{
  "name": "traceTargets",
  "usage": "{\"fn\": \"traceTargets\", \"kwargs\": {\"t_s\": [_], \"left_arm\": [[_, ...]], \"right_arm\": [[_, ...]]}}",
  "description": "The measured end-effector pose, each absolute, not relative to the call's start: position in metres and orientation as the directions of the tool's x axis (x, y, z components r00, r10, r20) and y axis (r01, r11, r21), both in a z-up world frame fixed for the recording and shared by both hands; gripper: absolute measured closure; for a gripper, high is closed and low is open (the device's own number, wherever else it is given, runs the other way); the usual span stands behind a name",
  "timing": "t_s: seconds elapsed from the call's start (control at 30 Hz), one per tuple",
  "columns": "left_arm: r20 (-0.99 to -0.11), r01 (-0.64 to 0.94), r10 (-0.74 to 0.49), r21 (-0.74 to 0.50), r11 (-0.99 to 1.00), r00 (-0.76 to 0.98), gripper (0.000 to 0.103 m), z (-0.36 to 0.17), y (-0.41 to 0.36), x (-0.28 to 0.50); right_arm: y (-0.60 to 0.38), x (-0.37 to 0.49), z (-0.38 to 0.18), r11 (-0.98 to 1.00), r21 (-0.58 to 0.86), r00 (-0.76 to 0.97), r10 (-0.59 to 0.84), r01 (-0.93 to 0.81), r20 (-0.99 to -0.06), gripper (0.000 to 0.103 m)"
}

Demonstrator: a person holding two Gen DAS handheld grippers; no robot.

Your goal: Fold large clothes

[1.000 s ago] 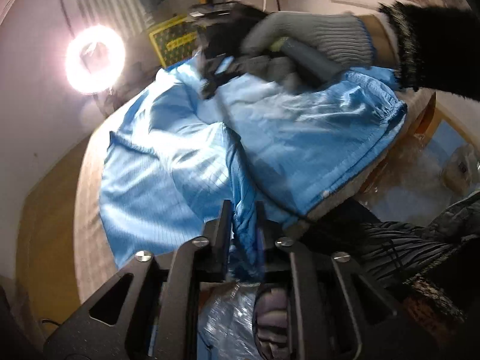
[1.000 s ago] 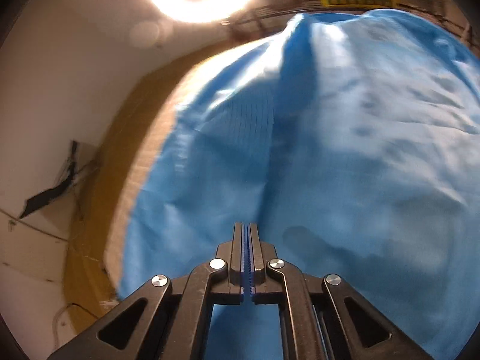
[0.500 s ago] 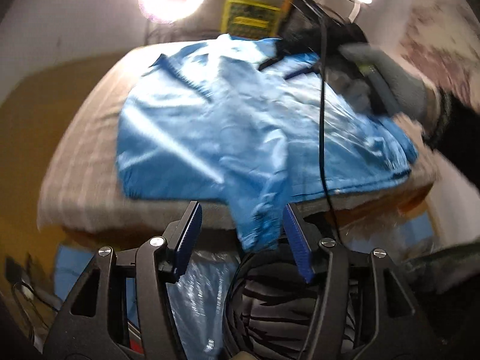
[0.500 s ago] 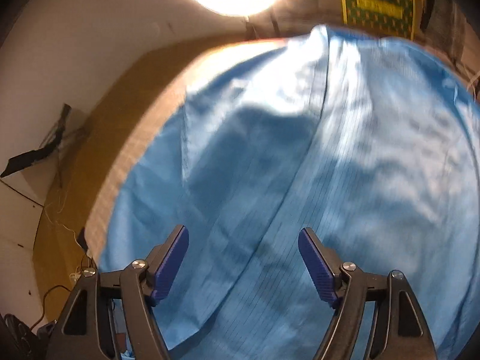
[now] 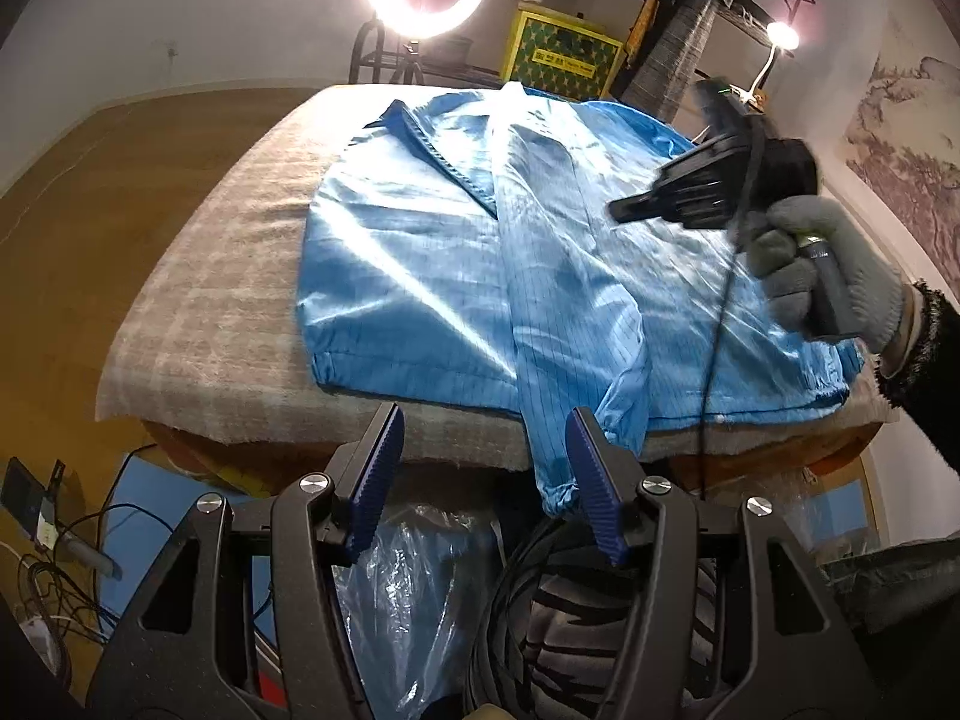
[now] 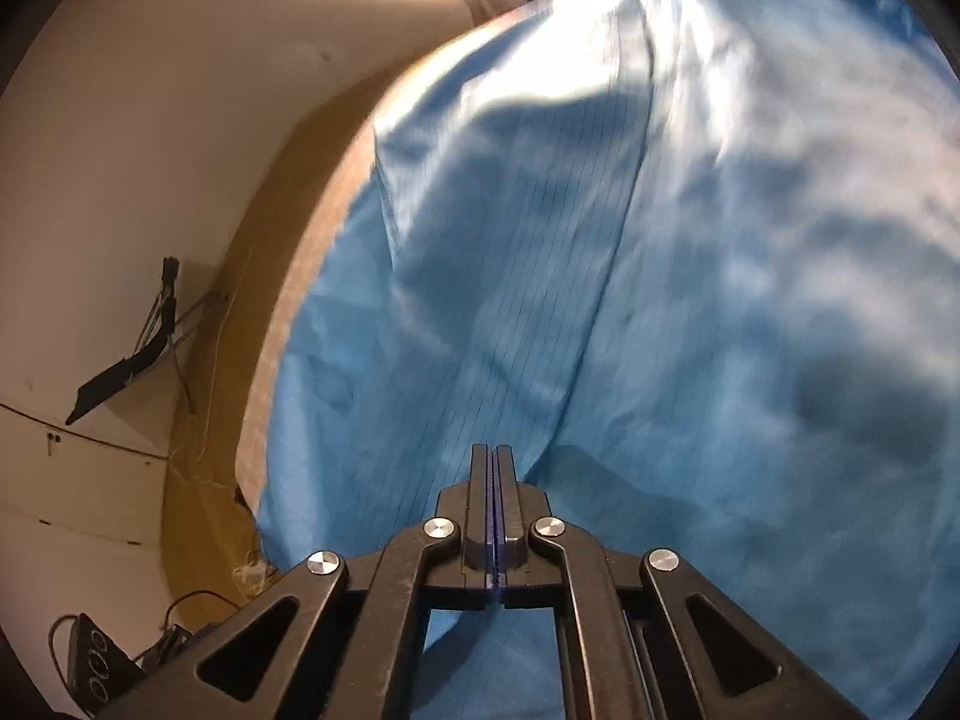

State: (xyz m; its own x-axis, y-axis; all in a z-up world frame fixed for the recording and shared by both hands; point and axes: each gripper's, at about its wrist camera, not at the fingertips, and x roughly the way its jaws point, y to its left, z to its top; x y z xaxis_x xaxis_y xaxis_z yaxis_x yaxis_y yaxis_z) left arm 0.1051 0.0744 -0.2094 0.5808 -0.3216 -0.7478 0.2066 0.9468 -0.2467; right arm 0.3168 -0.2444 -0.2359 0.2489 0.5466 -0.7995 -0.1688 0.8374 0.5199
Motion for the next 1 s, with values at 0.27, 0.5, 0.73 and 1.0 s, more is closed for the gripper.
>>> {"fn": "traceTargets", "kwargs": {"t_s": [0.27, 0.5, 0.73, 1.0], "left_arm": [[-0.743, 0.193, -0.367, -0.314, 0.930, 0.559, 0.045, -0.219, 0.067, 0.113], [-0.739, 0.174, -0.353, -0.312, 0.934, 0.573, 0.045, -0.214, 0.070, 0.109], [-0.743, 0.133, -0.344, -0.330, 0.934, 0.573, 0.045, -0.216, 0.081, 0.110], [-0.731, 0.122, -0.357, -0.356, 0.927, 0.581, 0.045, -0.216, 0.082, 0.111]], "right_arm": [[-0.293, 0.313, -0.212, 0.841, 0.518, 0.293, 0.540, -0.155, -0.789, 0.064], [-0.245, 0.298, -0.249, 0.759, 0.631, 0.132, 0.650, -0.161, -0.748, 0.045], [-0.219, 0.286, -0.276, 0.720, 0.688, 0.110, 0.694, -0.089, -0.712, 0.078], [-0.242, 0.278, -0.235, 0.738, 0.660, 0.220, 0.673, -0.142, -0.706, 0.103]]}}
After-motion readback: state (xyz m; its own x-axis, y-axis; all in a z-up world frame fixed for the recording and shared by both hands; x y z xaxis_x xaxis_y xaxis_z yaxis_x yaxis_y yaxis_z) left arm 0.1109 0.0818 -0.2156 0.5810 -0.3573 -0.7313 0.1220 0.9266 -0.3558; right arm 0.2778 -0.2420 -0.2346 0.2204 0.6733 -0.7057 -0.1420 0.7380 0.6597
